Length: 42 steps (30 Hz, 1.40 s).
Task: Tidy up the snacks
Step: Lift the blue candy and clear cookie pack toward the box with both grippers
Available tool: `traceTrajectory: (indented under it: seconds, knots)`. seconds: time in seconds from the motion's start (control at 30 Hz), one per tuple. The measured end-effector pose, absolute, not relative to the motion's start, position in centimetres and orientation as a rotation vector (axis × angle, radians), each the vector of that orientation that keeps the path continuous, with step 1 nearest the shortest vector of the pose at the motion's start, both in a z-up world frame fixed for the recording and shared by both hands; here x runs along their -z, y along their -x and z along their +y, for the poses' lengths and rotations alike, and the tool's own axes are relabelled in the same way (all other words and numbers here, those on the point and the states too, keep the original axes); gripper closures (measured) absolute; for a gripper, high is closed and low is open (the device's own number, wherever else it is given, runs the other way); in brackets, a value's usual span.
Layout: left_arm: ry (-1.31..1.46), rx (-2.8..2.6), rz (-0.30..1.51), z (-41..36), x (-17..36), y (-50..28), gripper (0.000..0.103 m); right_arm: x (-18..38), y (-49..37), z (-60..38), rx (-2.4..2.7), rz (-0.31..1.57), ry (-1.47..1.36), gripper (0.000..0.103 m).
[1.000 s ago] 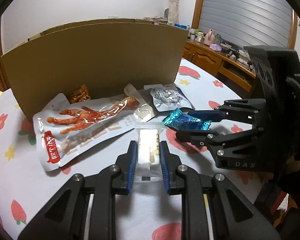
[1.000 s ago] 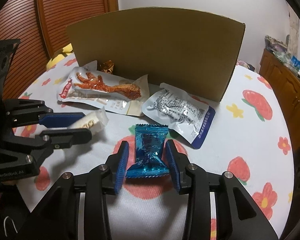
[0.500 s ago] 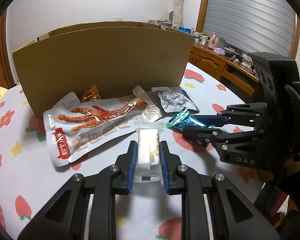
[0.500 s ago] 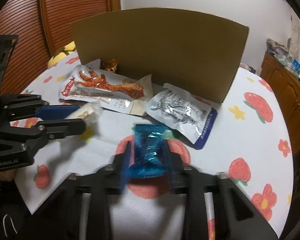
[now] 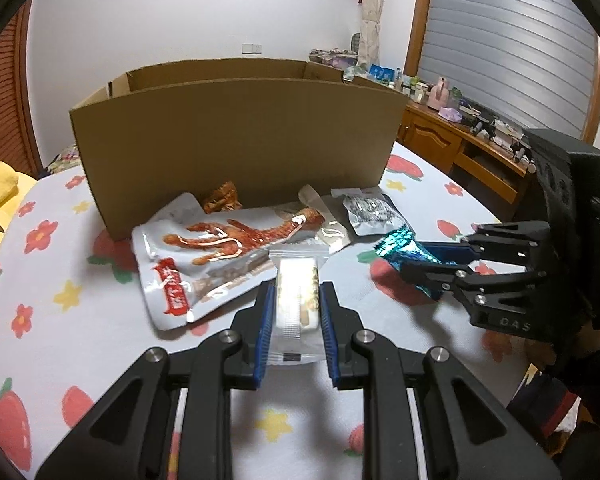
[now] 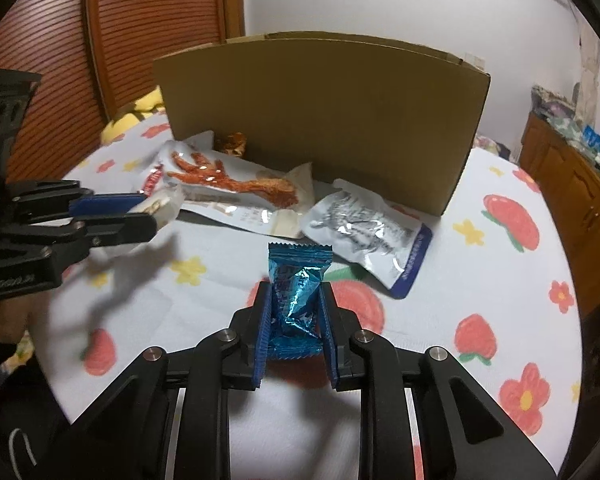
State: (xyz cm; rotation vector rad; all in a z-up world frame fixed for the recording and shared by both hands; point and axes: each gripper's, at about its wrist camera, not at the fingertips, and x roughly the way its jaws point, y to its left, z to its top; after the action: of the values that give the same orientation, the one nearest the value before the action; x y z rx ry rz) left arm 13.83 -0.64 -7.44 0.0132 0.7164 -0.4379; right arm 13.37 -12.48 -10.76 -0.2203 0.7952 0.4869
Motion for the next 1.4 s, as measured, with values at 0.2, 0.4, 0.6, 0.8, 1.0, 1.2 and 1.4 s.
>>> traceTrajectory:
  seconds: [0.2,0.4,0.6,0.8,1.0,1.2,1.4]
  knots:
    - [-0.017,0.429,0.683,-0.4,6.1,-13.4,0.082,9.2,-12.0,-12.3,-0.508,0.759,0.184,0.082]
    - [-0.019,0.442,0.657,-0.3,4.9,-13.3,0.082,7.2,-11.0,-11.8,-0.522,0.712,0.185,0.082]
    - [-0.022,0.435,0.713,0.0,6.0,-13.2,0.071,6.9,-11.0,-11.7,-0.52,0.704,0.189,0.082]
    - [-0.009,0.378,0.804,0.5,8.4,-12.8,0.055,7.2,-10.7,-12.0,-0.52,0.711,0.182,0.082]
    - [-0.006,0.36,0.849,0.0,9.9,-13.0,0.055,7.4,-10.6,-11.9,-0.52,0.709,0.186,0.082]
    - [-0.062,0.327,0.842,-0.5,10.3,-12.6,0.077,7.3,-10.6,-11.9,-0.513,0.705,0.189,0.082]
    - [-0.032,0.328,0.819,0.4,10.3,-12.3,0.082,7.4,-10.6,-12.0,-0.513,0.706,0.188,0.082]
